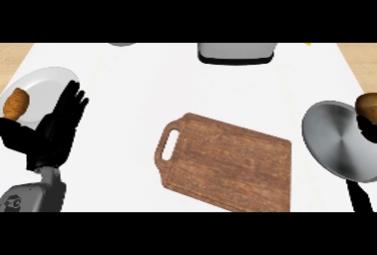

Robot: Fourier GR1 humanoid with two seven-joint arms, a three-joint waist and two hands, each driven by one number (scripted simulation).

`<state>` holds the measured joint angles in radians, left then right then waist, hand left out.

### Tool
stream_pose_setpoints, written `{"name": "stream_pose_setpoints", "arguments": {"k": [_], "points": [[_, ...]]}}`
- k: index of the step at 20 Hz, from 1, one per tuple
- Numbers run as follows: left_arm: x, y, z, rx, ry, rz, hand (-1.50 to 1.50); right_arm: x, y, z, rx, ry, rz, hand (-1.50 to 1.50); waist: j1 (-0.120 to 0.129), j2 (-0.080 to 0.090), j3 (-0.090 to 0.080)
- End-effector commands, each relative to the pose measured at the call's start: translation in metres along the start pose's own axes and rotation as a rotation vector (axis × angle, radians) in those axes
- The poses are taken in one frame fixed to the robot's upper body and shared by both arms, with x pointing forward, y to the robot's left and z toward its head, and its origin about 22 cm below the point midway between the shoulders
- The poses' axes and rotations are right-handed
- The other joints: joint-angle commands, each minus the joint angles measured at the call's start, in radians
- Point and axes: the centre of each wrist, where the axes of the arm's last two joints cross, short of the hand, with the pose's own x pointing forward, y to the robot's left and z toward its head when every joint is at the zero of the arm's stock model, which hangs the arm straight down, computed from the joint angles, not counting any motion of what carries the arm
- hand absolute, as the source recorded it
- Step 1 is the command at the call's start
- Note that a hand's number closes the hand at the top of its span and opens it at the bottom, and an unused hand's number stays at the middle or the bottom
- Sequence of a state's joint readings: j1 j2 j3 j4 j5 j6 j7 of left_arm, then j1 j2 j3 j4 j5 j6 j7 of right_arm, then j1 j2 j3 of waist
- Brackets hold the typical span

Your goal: Pick the pear from the cutting board and place it in the pan

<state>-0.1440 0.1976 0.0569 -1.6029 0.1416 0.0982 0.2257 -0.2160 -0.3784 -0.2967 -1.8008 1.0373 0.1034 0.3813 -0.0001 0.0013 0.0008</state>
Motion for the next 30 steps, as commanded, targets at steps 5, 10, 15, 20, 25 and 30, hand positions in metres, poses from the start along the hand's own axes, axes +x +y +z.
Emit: {"name": "stream_pose_setpoints", "arguments": {"k": [5, 10, 15, 20, 25, 30], "points": [[0.007, -0.006, 0.004, -0.005, -0.002, -0.004, 0.00, -0.070, 0.066, -0.021, 0.064, -0.044, -0.064, 1.50, 0.013, 0.002, 0.001], [-0.002, -0.004, -0.006, -0.023, -0.009, -0.004, 0.00, -0.078, 0.116, -0.030, 0.114, -0.073, -0.045, 1.50, 0.015, 0.004, 0.000], [0.005, 0.002, -0.010, -0.014, -0.009, 0.017, 0.00, -0.105, 0.132, -0.027, 0.201, 0.166, -0.110, 1.50, 0.010, 0.005, 0.001], [-0.001, -0.012, -0.007, -0.007, -0.006, 0.001, 0.00, -0.124, 0.143, -0.034, 0.306, 0.190, -0.142, -1.50, 0.010, 0.003, 0.000], [0.002, 0.000, -0.007, -0.025, -0.003, 0.014, 0.00, -0.150, 0.133, -0.036, 0.238, 0.131, -0.272, -1.50, 0.008, 0.003, 0.001], [-0.007, 0.013, 0.002, 0.013, -0.008, -0.009, 0.00, -0.167, 0.106, -0.039, 0.083, 0.133, -0.517, -1.50, -0.013, -0.003, -0.001]]}}
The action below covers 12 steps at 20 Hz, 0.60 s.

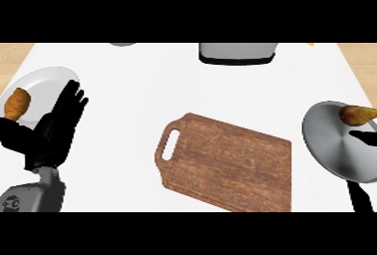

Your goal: Pick the pear from the cutting board and place it in the pan

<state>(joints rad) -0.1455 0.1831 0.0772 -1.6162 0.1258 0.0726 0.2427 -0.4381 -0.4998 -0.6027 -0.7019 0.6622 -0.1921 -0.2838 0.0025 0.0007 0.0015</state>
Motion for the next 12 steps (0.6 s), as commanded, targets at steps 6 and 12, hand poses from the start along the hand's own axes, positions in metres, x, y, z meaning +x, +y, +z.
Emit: {"name": "stream_pose_setpoints", "arguments": {"k": [6, 12], "points": [[-0.010, 0.015, 0.009, 0.029, 0.015, -0.004, 0.00, -0.074, -0.082, 0.035, -0.093, -0.012, -0.400, -1.50, -0.034, -0.010, -0.002], [-0.013, 0.009, 0.007, 0.020, 0.008, -0.002, 0.00, -0.126, -0.115, 0.085, -0.068, -0.077, -0.611, -1.50, -0.031, -0.005, -0.001]]}}
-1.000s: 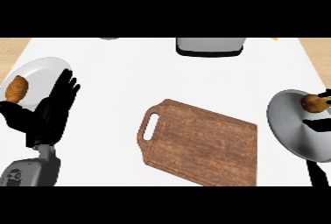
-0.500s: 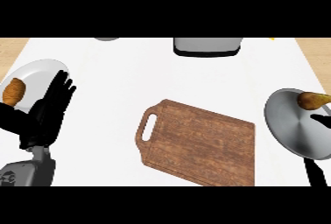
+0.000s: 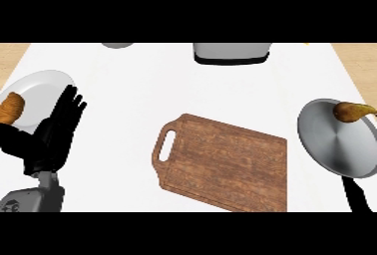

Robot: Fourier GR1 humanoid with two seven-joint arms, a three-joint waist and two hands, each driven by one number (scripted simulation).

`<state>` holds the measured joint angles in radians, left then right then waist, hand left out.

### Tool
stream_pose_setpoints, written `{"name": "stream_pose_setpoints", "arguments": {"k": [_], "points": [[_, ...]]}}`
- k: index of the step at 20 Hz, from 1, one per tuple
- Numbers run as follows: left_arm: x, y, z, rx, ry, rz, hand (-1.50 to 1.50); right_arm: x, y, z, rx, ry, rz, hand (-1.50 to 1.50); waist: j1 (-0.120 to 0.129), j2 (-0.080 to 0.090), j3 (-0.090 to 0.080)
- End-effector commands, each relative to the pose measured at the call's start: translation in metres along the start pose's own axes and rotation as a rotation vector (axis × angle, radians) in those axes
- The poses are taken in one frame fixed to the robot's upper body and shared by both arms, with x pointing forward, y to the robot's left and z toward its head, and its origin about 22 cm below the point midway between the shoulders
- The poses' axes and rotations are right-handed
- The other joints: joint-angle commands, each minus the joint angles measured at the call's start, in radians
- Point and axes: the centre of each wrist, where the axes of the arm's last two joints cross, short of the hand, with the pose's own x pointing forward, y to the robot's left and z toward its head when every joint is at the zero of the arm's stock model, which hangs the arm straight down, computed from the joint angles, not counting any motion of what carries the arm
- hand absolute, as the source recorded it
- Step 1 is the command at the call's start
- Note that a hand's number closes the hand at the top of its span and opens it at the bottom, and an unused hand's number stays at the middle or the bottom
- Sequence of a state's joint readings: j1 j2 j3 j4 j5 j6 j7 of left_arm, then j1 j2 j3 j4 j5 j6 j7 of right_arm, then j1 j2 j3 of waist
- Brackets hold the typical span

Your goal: Pick the pear from the cutting board and place it in the pan

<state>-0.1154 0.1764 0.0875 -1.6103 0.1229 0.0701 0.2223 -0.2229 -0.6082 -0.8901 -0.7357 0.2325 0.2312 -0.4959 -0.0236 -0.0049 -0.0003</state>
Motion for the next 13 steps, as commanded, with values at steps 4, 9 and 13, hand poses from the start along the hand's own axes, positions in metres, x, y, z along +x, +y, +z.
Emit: {"name": "stream_pose_setpoints", "arguments": {"k": [4, 9, 13], "points": [[0.005, -0.014, -0.014, 0.005, -0.006, 0.000, 0.00, -0.016, -0.082, 0.061, 0.087, -0.060, -0.127, -1.50, 0.001, 0.003, 0.000], [0.001, -0.012, -0.012, -0.015, -0.015, -0.007, 0.00, -0.029, -0.098, 0.086, 0.046, -0.047, -0.101, -1.50, 0.018, 0.005, 0.001], [0.016, 0.001, -0.005, -0.014, -0.018, -0.024, 0.00, -0.015, -0.094, 0.088, 0.051, -0.040, -0.067, -1.50, 0.021, 0.004, 0.000]]}}
